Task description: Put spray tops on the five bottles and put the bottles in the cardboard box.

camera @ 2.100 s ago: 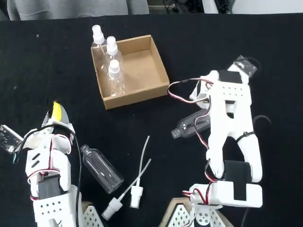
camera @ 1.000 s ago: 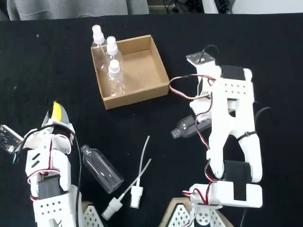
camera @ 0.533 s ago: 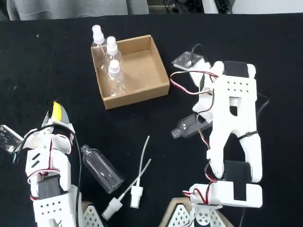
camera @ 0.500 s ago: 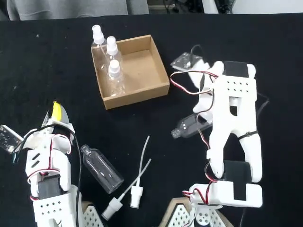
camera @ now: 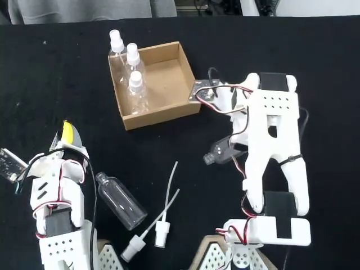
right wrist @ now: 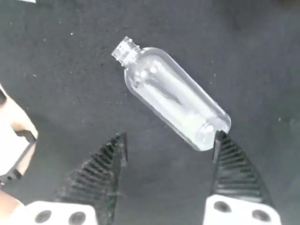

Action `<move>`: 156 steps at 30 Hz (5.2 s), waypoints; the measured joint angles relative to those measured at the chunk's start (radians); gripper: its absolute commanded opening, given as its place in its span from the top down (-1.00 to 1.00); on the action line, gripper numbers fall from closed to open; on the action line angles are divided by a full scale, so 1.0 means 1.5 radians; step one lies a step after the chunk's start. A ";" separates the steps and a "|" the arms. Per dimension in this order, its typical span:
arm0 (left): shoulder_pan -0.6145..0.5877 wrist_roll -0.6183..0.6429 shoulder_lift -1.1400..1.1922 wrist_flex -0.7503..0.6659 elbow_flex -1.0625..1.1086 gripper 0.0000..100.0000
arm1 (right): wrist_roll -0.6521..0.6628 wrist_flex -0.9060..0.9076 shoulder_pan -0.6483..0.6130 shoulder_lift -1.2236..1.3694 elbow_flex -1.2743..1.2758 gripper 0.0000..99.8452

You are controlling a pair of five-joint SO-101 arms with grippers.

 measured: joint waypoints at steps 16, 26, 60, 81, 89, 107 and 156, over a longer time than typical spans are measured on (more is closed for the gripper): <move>0.000 -0.027 0.000 0.000 0.000 0.80 | 0.114 -0.168 -0.039 -0.052 0.210 0.50; 0.000 -0.029 0.000 0.000 0.000 0.80 | 0.118 -0.353 -0.059 -0.061 0.354 0.50; 0.000 -0.029 0.000 0.000 0.000 0.80 | -0.138 -0.531 -0.049 -0.061 0.472 0.51; 0.000 -0.029 0.000 0.000 0.000 0.80 | -0.206 -0.360 -0.049 -0.062 0.391 0.32; 0.000 -0.029 0.000 0.000 0.000 0.80 | -0.180 -0.358 -0.048 -0.062 0.391 0.34; 0.000 -0.029 0.000 0.000 0.000 0.80 | -0.154 -0.409 -0.008 -0.024 0.392 0.45; 0.000 -0.029 0.000 0.000 0.000 0.80 | -0.501 -0.177 -0.122 -0.401 0.387 0.87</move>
